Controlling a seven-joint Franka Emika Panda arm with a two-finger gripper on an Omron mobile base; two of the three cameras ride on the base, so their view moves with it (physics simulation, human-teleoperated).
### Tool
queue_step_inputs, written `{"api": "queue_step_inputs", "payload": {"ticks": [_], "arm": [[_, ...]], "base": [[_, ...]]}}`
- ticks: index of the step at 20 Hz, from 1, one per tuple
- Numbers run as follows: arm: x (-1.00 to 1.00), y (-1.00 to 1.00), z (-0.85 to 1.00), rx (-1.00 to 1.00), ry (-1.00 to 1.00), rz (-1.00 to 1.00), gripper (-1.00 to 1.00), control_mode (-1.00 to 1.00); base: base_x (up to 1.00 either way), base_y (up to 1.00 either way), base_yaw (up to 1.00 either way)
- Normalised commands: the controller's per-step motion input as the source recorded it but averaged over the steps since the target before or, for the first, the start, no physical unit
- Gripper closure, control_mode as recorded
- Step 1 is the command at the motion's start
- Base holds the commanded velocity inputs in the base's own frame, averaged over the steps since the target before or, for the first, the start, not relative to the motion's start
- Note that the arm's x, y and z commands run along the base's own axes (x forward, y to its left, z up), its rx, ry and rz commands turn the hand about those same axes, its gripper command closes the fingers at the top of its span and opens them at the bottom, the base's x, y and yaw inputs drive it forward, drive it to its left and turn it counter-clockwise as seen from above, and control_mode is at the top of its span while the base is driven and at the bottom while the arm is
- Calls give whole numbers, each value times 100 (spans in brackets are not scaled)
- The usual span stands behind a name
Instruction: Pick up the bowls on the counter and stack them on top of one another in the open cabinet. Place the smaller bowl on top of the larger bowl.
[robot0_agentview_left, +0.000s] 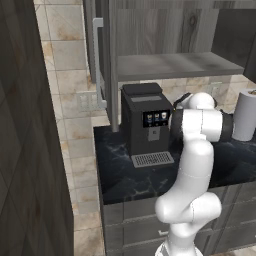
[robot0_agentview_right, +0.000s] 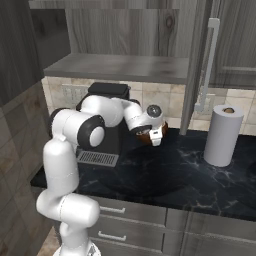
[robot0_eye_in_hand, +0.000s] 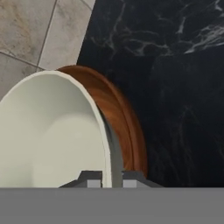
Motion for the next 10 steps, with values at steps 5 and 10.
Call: {"api": "queue_step_inputs", "payload": {"ticks": [5, 10], "arm": [[7, 0, -16, 0, 0, 0, -100, -100], [2, 0, -10, 0, 0, 0, -100, -100]], "base": [[0, 0, 0], [0, 0, 0]]}}
